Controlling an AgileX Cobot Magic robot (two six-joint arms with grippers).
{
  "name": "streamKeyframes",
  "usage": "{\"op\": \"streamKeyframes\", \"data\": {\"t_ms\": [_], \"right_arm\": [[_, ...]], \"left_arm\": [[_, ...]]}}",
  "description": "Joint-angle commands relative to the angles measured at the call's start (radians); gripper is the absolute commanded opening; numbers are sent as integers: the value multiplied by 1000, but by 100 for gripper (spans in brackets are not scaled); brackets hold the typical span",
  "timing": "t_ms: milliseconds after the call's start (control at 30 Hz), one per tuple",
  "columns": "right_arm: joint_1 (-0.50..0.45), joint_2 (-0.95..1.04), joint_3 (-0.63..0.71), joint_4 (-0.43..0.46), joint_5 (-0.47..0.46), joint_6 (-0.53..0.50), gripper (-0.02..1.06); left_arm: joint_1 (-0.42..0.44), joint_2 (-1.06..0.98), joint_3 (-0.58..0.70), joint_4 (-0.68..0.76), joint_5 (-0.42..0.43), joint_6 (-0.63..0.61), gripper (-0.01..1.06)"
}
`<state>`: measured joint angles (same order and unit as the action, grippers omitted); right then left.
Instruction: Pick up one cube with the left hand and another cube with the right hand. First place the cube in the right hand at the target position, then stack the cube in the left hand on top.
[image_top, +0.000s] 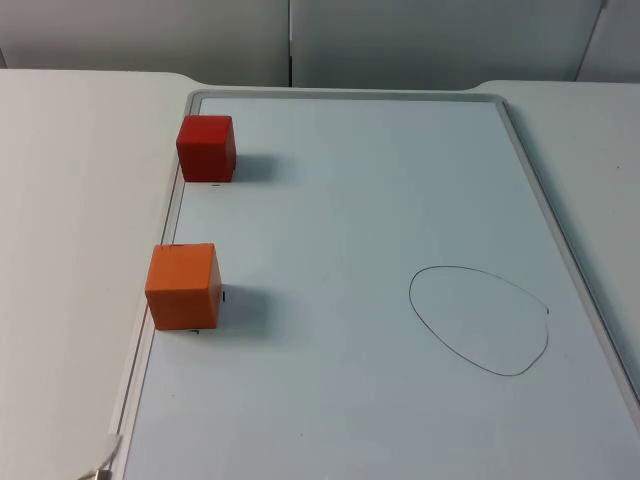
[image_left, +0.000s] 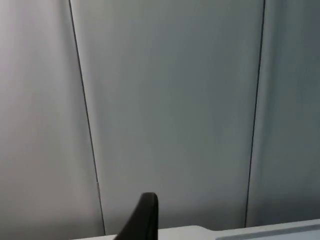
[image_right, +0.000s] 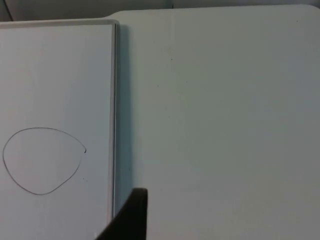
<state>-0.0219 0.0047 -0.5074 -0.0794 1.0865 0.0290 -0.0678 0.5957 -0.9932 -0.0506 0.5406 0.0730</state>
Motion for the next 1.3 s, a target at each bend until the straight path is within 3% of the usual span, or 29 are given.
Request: {"op": "streamKeyframes", "data": {"t_ms": [0, 267, 467, 500, 567, 700, 800, 1033, 1267], "right_arm": [[-5, -5, 1, 1, -9, -3, 104], [-5, -5, 1, 1, -9, -3, 104], [-5, -5, 1, 1, -9, -3, 104], [-5, -5, 1, 1, -9, -3, 104], [-5, -5, 1, 1, -9, -3, 104], [-5, -5, 1, 1, -9, -3, 104], [-5, -5, 1, 1, -9, -3, 104], [-5, -5, 1, 1, -9, -3, 104], [-5, -5, 1, 1, -9, -3, 104]], "left_arm": [[5, 78, -58, -31, -22, -2, 90], [3, 496, -349, -112, 35, 19, 90], [1, 746, -465, -168, 93, 46, 90], [1, 791, -489, -233, 130, 84, 90], [-33, 892, -522, -341, 179, 189, 90], [-119, 1034, -549, -338, 140, 239, 90], [-173, 1191, -598, -336, 124, 175, 90], [-209, 1423, -685, -333, 124, 56, 88], [-231, 1615, -780, -165, 133, -152, 88]]}}
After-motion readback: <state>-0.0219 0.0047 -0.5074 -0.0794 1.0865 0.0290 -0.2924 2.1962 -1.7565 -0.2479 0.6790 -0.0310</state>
